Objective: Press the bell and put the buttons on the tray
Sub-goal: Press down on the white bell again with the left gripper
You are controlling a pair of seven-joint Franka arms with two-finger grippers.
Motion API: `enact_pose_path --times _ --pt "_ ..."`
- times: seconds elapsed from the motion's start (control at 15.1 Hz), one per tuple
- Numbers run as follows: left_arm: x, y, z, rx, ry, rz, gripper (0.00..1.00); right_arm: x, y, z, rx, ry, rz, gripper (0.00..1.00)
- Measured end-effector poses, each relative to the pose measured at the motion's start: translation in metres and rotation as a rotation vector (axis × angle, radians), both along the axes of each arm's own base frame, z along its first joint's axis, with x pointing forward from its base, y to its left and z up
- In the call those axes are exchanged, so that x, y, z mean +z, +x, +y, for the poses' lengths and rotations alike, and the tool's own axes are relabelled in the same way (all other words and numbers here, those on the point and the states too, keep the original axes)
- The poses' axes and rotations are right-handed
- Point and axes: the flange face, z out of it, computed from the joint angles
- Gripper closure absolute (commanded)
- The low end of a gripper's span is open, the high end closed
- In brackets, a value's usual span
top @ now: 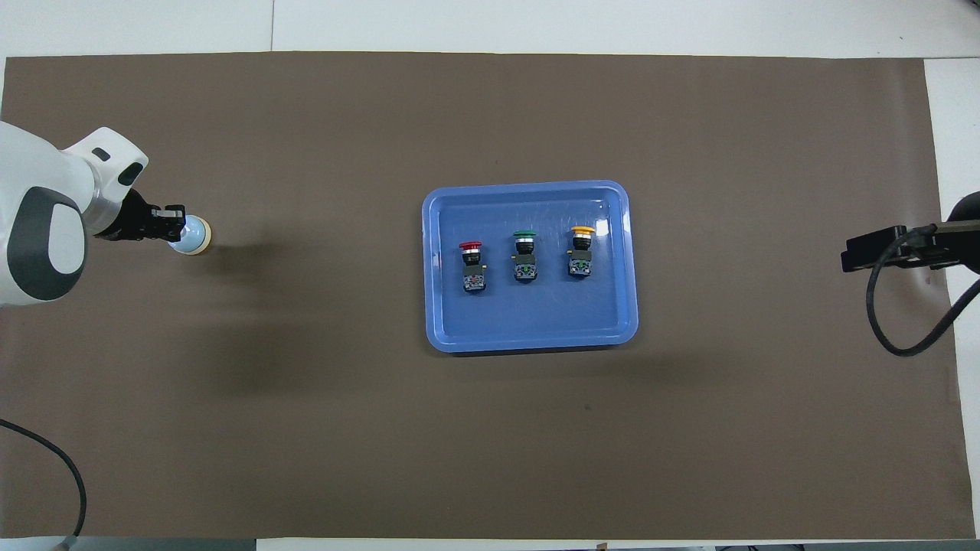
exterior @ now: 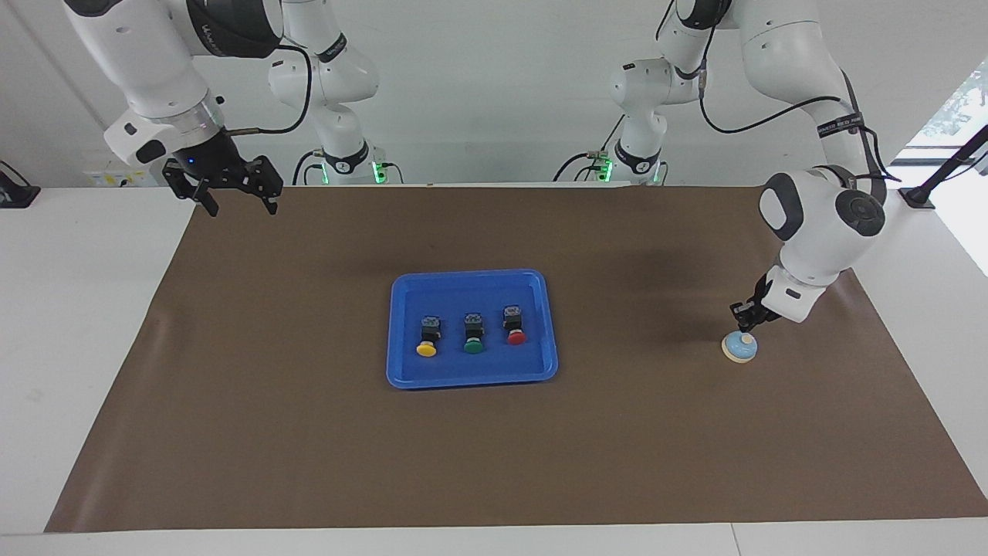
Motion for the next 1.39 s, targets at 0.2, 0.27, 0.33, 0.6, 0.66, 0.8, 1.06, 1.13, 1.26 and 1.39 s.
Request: enact_pose_path --times 0.2,0.27,0.33,0.6,0.66,0.8,1.06,1.13,1.26,1.39 --pt "-0.014 0.001 0.001 -0.006 0.0 -0.005 1.0 0.0 0.0 0.0 0.0 0.0 0.0 0.0" --pt "-0.017 0.002 0.003 -0.004 0.001 -0.007 1.0 0.0 0.0 0.0 0.0 0.0 0.0 0.0" --pt "-0.019 0.002 0.006 -0.001 0.001 -0.009 1.0 0.0 0.0 0.0 0.0 0.0 0.0 0.0" --pt "-0.021 0.004 0.013 0.008 0.003 -0.024 1.0 0.0 0.0 0.0 0.0 0.0 0.0 0.0" --pt "-0.021 0.004 0.015 0.01 0.004 -0.029 1.0 0.0 0.0 0.0 0.0 0.0 0.0 0.0" --pt "-0.022 0.003 0.015 0.011 0.005 -0.035 1.0 0.0 0.0 0.0 0.0 0.0 0.0 0.0" --pt "-0.021 0.002 0.015 0.011 0.005 -0.035 1.0 0.0 0.0 0.0 0.0 0.0 0.0 0.0" --pt "-0.021 0.002 0.015 0.011 0.004 -0.025 1.0 0.0 0.0 0.0 0.0 0.0 0.0 0.0" --pt "-0.016 0.0 0.015 0.008 0.002 0.023 1.0 0.0 0.0 0.0 0.0 0.0 0.0 0.0" --pt "0.003 0.0 0.01 -0.003 0.0 0.049 0.78 0.0 0.0 0.0 0.0 0.0 0.0 0.0"
